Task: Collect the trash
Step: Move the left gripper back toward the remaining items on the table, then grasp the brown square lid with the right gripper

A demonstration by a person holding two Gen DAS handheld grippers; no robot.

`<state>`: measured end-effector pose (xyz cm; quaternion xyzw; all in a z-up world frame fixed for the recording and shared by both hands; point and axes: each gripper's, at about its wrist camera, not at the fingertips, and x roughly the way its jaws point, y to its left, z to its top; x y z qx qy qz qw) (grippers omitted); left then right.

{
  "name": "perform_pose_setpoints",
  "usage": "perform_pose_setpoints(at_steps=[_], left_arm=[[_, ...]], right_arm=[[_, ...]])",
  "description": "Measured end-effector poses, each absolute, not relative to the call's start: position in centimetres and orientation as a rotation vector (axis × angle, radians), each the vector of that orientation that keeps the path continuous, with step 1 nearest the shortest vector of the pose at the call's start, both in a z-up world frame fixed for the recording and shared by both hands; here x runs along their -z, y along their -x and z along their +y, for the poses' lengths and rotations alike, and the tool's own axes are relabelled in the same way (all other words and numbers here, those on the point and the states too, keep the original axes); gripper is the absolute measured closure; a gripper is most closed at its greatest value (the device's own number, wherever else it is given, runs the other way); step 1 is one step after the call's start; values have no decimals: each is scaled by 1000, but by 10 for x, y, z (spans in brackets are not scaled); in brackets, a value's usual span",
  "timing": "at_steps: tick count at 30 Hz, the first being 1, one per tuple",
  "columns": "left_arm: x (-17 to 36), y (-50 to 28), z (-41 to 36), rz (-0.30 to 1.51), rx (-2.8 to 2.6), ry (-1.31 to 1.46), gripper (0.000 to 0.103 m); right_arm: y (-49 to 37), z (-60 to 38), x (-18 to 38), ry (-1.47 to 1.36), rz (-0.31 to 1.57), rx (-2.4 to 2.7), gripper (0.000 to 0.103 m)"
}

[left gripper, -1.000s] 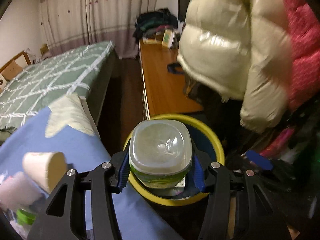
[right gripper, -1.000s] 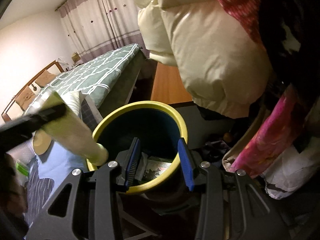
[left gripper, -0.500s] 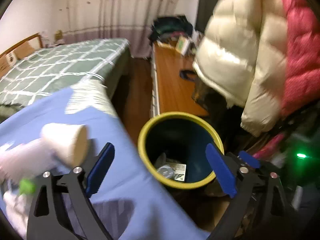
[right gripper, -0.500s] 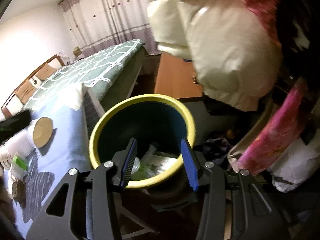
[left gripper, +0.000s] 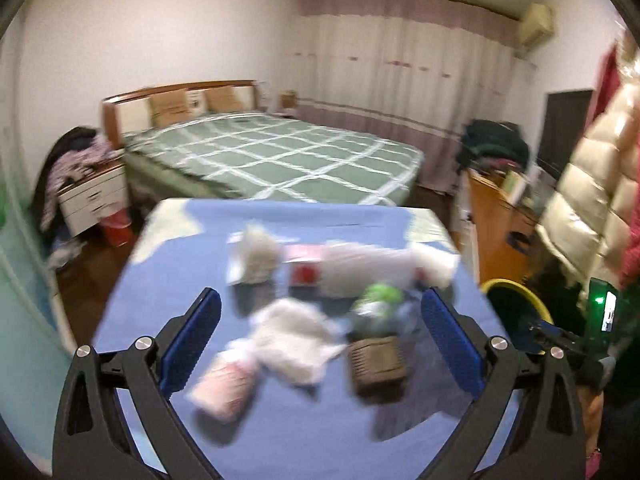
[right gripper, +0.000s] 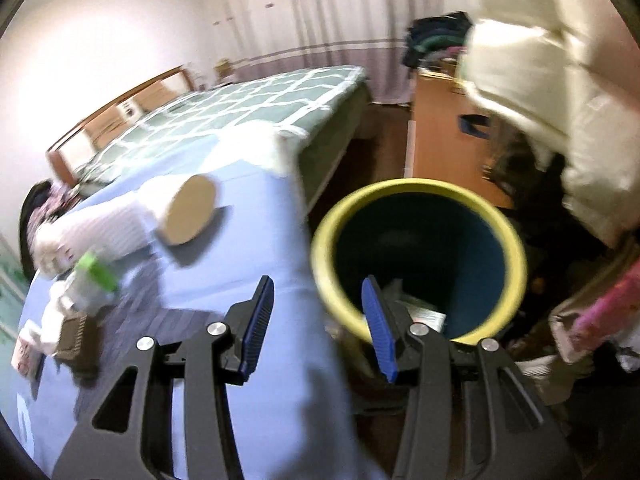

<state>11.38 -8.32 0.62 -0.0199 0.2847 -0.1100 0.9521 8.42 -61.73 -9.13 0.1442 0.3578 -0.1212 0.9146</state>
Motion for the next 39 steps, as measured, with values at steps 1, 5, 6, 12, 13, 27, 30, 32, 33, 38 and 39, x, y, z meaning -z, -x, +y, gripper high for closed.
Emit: perform_pose_setpoints(at_steps=[1,5,6,12,13,27,30,32,33,38,39], left_arm=[[-5,-110,-69,584,207,52,5],[2,-102,-32,592,168,79,5],[4,-101,-25,591,161,84,5],[7,-101,-18,590,164,98,5],[8,-100,-17,592,165,98,5],[20,-99,-6,624,164,133,5],[23,-99,-7,633,169,136,5],[24,-99,-8,634,165,134,5],[24,-100,-8,635,165,134,5],[27,-101,-7,639,164,139,5],[29,-101,-8,642,165,139,5]], right_arm=[[-89,-603,91,-284,740,222,59],[-103,-546,87,-223,748,116,59],[-106,-532,87,-210,750,91,59],[-115,-458,79,-144,744,-51,56],[-117,-447,78,-139,743,-68,53],[-144,-388,105,-54,799,-58,35],[-143,-381,106,-37,801,-69,34],[-144,-378,110,-26,812,-61,32],[-142,-378,112,-26,822,-61,32],[-143,-383,114,-26,840,-50,47],[-142,-384,114,-29,839,-54,47]])
